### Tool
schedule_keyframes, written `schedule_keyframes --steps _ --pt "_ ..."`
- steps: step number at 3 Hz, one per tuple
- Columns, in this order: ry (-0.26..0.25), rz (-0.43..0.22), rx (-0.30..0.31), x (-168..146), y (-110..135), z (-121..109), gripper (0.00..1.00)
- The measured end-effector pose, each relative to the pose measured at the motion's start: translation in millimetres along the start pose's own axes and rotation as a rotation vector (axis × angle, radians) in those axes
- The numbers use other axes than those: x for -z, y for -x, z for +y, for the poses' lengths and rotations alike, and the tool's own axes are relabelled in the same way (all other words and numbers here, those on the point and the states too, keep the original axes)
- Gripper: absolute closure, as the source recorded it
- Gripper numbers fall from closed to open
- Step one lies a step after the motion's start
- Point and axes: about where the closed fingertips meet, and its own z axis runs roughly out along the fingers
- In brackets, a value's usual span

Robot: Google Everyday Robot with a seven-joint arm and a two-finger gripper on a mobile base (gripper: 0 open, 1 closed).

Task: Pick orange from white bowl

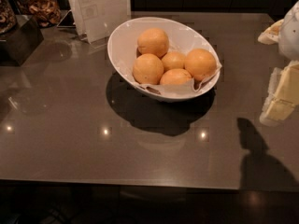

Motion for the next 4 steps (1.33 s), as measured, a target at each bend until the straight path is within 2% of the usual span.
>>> schedule_keyframes --steps 1,2,4 --pt "0.0 0.0 0.0 0.0 0.0 0.0 0.0" --pt "-0.014 -0.015 0.026 4.3 14.9 -15.2 0.0" --pt "0.01 -0.05 0.12 -9.7 79.4 -78.7 0.0"
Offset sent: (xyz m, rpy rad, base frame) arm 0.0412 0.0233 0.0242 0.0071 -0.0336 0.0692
